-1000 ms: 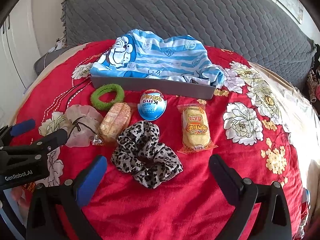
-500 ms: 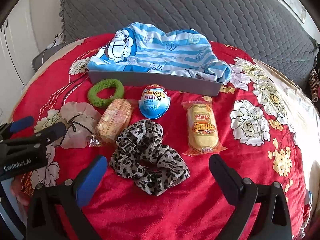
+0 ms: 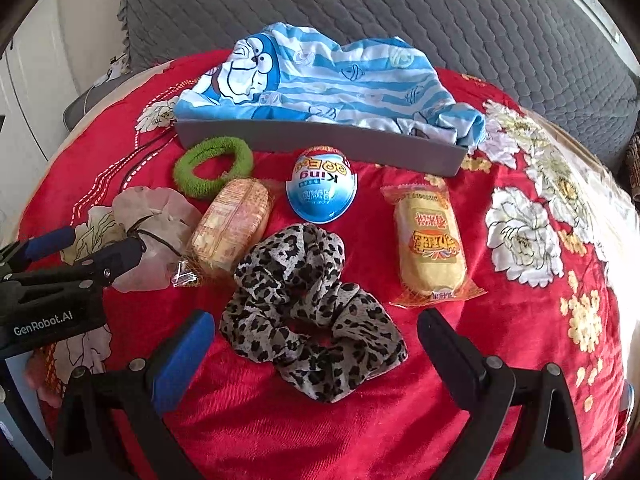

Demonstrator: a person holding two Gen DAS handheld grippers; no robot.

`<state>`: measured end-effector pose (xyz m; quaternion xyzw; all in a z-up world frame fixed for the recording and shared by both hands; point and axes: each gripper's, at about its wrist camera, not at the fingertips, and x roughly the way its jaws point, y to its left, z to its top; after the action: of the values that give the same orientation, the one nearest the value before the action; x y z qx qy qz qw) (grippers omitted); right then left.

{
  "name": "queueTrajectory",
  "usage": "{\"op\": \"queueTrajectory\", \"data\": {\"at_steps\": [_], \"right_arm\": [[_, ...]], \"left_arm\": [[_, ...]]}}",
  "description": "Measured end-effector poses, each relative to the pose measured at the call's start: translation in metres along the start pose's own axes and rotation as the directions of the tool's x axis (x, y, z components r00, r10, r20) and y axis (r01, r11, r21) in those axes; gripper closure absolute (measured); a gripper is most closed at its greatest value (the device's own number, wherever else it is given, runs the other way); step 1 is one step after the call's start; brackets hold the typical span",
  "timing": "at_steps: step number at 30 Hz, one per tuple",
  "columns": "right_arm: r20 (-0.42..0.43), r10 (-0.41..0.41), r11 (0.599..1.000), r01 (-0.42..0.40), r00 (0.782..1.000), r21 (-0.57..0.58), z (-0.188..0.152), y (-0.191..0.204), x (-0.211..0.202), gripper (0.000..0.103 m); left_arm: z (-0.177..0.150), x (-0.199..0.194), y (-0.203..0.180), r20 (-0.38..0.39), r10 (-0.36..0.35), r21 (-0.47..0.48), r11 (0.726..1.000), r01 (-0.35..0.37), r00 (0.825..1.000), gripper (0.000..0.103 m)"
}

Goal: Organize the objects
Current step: 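Grasp the sheer beige scrunchie with the left gripper while the right grasps the leopard scrunchie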

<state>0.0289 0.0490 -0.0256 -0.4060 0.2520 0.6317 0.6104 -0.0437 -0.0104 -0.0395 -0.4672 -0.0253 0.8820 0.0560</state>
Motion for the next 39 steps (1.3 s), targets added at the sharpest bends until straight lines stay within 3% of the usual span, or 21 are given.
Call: {"op": "queueTrajectory", "data": {"at_steps": [5,10,14,20,25,27,28,39], "right_arm": [[-0.032,0.019,0.999,-0.018,0.999,0.042,0.0,-0.003,0.01,0.004],[-0.07,0.036,0.998,-0.033,0.997,0.048,-0.001,-0.003,0.018,0.022],[-0.082,0.034,0.999,-0.031,0.996,0.041,-0.002,-0.001,0.022,0.029],[-0.087,0.048,0.998,-0.045,0.995,0.039,-0.001,0.0,0.023,0.053],[-0.095,0.056,0.997,-0.051,0.994,0.053,0.0,-0.002,0.023,0.067],[-0.098,0.061,0.997,-0.056,0.993,0.058,0.0,-0.003,0.023,0.07],[-0.098,0.062,0.997,-0.057,0.993,0.059,0.0,-0.004,0.023,0.072],[-0.098,0.082,0.995,-0.075,0.992,0.072,0.001,-0.006,0.02,0.083]], "left_arm": [[-0.001,0.008,0.002,-0.011,-0.002,-0.004,1.0,0.002,1.0,0.0],[-0.001,0.013,0.002,-0.021,-0.024,-0.003,1.0,0.024,1.0,0.0],[-0.001,0.016,0.0,-0.024,-0.042,0.001,0.999,0.042,0.999,0.0],[-0.002,0.02,-0.003,-0.037,-0.073,0.009,0.997,0.074,0.997,0.001],[-0.003,0.022,-0.007,-0.046,-0.089,0.024,0.996,0.09,0.995,0.016],[-0.003,0.022,-0.008,-0.047,-0.089,0.037,0.995,0.091,0.995,0.033],[-0.003,0.022,-0.009,-0.049,-0.093,0.044,0.994,0.095,0.995,0.036],[-0.004,0.016,-0.014,-0.055,-0.171,0.063,0.983,0.175,0.984,0.079]]}}
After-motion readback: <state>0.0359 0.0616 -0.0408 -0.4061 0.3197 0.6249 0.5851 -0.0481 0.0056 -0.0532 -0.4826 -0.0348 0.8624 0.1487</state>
